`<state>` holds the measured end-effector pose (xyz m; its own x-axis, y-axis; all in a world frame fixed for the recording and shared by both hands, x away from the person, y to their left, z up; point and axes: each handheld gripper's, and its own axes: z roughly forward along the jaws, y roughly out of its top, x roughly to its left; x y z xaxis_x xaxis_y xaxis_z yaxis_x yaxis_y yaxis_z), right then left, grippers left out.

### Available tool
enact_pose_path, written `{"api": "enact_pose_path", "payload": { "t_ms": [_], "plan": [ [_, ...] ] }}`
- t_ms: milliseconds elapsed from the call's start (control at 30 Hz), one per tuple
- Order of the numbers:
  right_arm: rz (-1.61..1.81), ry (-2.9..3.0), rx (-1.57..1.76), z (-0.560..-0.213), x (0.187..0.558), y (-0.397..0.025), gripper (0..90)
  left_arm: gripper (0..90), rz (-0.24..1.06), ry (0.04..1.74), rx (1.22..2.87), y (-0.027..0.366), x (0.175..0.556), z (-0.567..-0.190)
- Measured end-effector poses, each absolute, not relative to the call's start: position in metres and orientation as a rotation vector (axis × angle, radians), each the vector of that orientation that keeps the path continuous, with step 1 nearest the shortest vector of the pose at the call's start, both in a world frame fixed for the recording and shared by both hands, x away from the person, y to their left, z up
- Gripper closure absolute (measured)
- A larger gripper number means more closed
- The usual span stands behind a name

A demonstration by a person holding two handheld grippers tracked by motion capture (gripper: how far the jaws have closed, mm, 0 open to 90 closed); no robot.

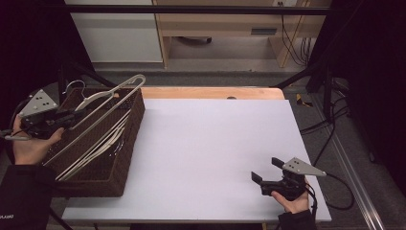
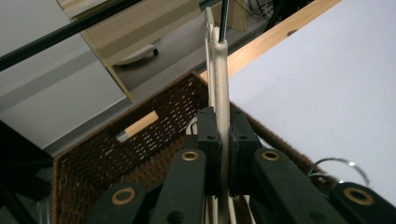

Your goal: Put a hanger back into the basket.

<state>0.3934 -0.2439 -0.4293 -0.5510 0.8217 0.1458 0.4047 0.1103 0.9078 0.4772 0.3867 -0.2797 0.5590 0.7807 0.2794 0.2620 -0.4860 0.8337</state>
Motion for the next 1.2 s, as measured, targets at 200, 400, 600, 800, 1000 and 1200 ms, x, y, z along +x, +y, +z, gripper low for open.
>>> {"api": "enact_pose_path", "payload": {
  "t_ms": [200,400,600,800,1000,1200],
  "plan": [
    [1.428,1.995,1.202,-0.43,0.394,-0.243,5.4,85.8,0.862,0.872,2.045,0.402,0.48,-0.291],
    [1.428,1.995,1.203,-0.43,0.394,-0.243,5.4,85.8,0.843,0.911,2.08,0.413,0.481,-0.304],
    [1.426,1.998,1.204,-0.43,0.394,-0.242,5.4,85.8,0.854,0.938,2.118,0.413,0.483,-0.32],
    [1.426,1.997,1.202,-0.43,0.394,-0.243,5.4,85.8,0.869,0.932,2.167,0.406,0.486,-0.343],
    [1.424,1.997,1.203,-0.43,0.394,-0.242,5.4,85.8,0.847,0.976,2.183,0.404,0.489,-0.367],
    [1.423,1.997,1.202,-0.43,0.394,-0.242,5.4,84.0,0.767,1.019,2.288,0.407,0.491,-0.377]
  ]
}}
